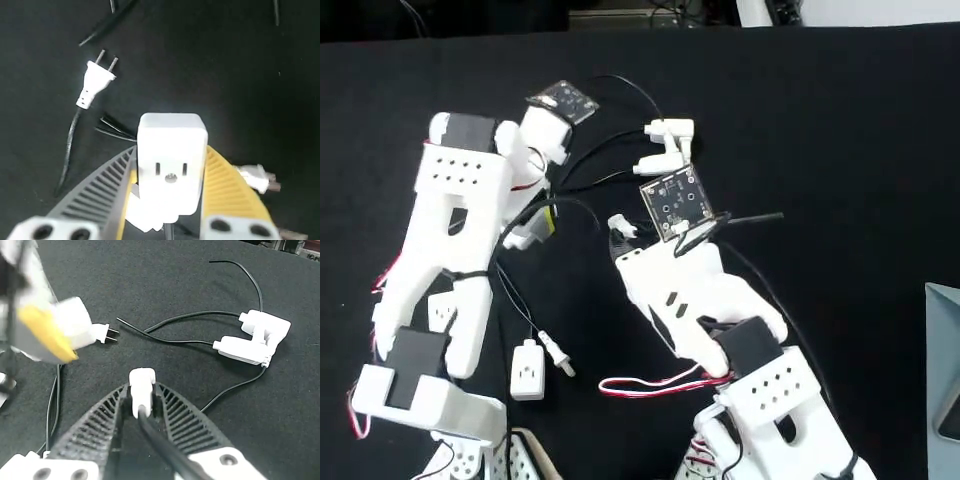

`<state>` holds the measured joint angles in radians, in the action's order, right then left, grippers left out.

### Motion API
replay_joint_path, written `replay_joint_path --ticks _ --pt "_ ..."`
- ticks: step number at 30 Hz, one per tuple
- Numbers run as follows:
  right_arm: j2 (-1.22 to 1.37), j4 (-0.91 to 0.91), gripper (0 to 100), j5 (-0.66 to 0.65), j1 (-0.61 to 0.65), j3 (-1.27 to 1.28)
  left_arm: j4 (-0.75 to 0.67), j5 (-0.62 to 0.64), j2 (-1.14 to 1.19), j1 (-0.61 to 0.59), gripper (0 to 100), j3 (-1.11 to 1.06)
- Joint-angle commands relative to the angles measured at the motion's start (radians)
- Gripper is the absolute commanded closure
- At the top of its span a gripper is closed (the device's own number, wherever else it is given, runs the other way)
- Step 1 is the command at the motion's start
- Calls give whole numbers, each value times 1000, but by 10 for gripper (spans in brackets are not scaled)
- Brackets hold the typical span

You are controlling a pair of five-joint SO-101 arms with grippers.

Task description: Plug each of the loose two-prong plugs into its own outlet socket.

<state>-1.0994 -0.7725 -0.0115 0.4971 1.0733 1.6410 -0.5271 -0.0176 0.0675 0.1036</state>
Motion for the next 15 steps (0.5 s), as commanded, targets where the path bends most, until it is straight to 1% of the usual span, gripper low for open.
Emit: replay_joint_path --ticks 1,6,9,11,15 --pt "-19 21 986 -8 -14 -4 -43 55 -37 4 822 -5" --pt "-19 37 986 -8 -11 12 -38 55 -41 4 820 -24" --pt "-19 64 986 -9 -12 28 -41 61 -41 7 777 -65" --pt "-19 74 986 -32 -12 39 -48 63 -41 5 754 -90" --pt "-19 83 986 -38 -12 44 -48 63 -41 -5 747 -94"
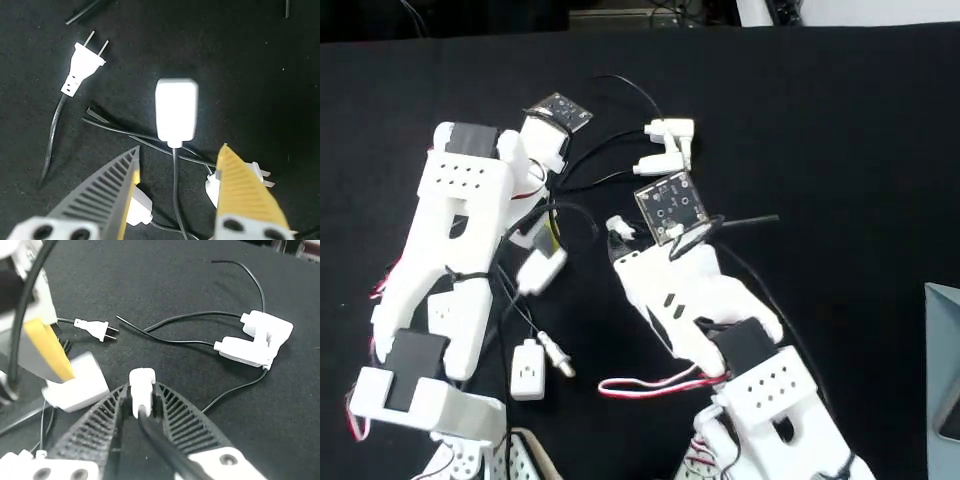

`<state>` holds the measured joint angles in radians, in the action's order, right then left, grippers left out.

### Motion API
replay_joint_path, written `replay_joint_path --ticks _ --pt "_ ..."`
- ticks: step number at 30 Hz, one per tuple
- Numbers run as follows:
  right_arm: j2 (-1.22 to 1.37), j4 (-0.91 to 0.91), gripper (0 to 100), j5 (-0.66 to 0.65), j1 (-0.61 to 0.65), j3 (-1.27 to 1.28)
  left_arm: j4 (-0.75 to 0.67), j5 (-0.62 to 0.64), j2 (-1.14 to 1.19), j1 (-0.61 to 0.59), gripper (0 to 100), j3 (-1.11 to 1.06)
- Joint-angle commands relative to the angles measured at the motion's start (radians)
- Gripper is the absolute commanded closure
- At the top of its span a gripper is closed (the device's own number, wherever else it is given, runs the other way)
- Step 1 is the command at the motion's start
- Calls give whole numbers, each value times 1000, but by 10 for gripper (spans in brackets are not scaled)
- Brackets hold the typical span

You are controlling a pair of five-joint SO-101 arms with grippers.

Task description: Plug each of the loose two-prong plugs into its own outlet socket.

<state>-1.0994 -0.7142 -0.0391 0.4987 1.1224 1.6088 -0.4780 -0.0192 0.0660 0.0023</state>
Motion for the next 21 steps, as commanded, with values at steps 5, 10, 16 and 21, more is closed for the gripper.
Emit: replay_joint_path --ticks 5,10,16,21 --pt "-19 25 986 -14 -14 -5 -11 11 -32 -4 751 -4" --pt "-19 25 986 -14 -15 -5 -84 12 -38 15 752 -111" --pt "-19 25 986 -14 -15 -5 -384 14 -32 50 791 -344" --pt "-19 25 986 -14 -15 -5 -571 61 -40 107 790 -476"
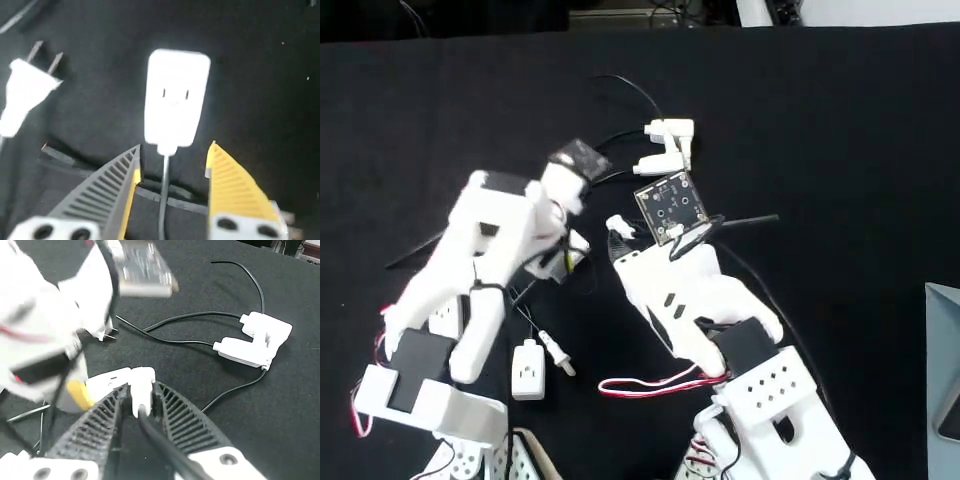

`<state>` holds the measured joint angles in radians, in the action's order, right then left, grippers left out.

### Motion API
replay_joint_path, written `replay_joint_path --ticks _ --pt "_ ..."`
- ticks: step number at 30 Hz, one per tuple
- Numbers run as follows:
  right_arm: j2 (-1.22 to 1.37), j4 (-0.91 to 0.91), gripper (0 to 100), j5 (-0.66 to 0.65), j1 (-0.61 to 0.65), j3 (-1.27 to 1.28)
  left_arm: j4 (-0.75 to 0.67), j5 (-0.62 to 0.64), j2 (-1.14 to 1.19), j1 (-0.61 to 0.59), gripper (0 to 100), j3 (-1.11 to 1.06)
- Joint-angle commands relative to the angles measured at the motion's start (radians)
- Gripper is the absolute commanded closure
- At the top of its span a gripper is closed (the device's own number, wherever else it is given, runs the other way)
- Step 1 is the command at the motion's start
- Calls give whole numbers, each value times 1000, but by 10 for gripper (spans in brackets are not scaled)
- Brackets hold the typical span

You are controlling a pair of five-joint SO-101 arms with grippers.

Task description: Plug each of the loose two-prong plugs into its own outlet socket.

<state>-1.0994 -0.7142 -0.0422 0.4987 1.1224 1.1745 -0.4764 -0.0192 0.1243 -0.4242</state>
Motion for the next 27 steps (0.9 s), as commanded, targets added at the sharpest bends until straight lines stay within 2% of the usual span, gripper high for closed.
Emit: replay_joint_path --ticks 1,8,14,22,27 --pt "-19 25 986 -11 -15 -5 -161 69 -35 59 790 -61" --pt "-19 23 986 -12 -15 -5 -281 75 -29 77 790 -113" --pt "-19 25 986 -12 -15 -5 -288 74 -21 82 791 -119" --pt "-19 25 986 -12 -15 -5 -282 74 123 61 796 -74" --pt "-19 25 986 -12 -15 -4 -284 74 94 42 878 -62"
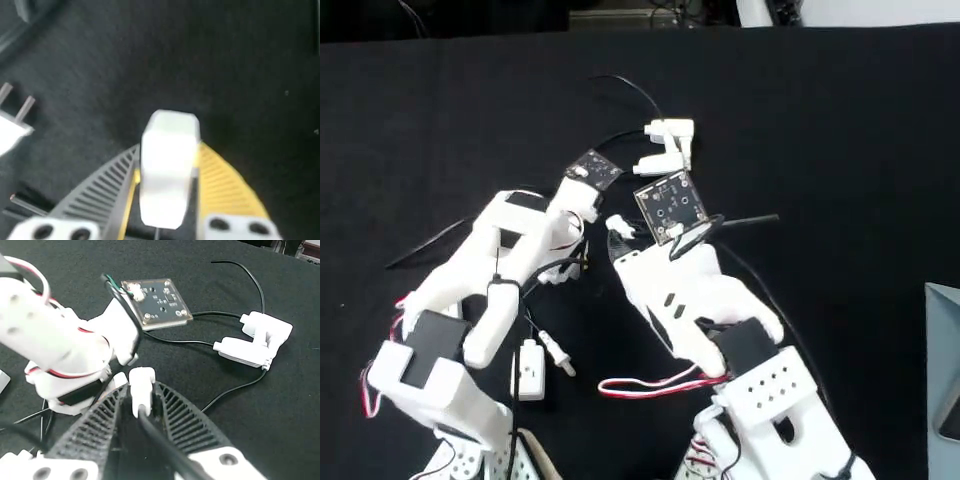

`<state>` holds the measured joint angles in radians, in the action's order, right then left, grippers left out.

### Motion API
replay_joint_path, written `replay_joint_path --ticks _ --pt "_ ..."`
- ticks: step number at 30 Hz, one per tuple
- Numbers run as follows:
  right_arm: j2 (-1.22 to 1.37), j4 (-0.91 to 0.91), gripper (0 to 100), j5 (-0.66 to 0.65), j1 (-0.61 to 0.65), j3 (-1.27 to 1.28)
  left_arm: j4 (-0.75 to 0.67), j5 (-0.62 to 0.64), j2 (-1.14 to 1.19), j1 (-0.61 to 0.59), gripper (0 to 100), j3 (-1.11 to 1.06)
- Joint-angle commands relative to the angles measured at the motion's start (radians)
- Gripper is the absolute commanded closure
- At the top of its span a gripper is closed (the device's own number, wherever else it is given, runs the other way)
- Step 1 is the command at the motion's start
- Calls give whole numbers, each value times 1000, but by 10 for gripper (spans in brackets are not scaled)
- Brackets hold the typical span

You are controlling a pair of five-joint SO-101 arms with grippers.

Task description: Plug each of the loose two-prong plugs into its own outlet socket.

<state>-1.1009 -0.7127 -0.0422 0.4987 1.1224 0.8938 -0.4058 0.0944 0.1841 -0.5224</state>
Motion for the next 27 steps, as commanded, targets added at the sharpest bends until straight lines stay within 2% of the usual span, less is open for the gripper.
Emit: replay_joint_path --ticks 1,8,13,18,20,24,27 --pt "-18 23 986 -12 -15 -4 -3 3 -35 -18 892 33" --pt "-18 23 986 -12 -15 -4 -2 5 -178 -8 974 -41" --pt "-18 23 986 -12 -15 -4 -2 5 -288 21 971 -157" --pt "-18 21 986 -12 -15 -4 -6 6 -347 101 962 -257" --pt "-18 18 986 -12 -15 -4 -8 31 -348 97 913 -262" --pt "-18 18 986 -12 -15 -4 -6 130 -358 18 744 -245" --pt "-18 18 986 -12 -15 -4 -3 132 -358 -45 738 -200"
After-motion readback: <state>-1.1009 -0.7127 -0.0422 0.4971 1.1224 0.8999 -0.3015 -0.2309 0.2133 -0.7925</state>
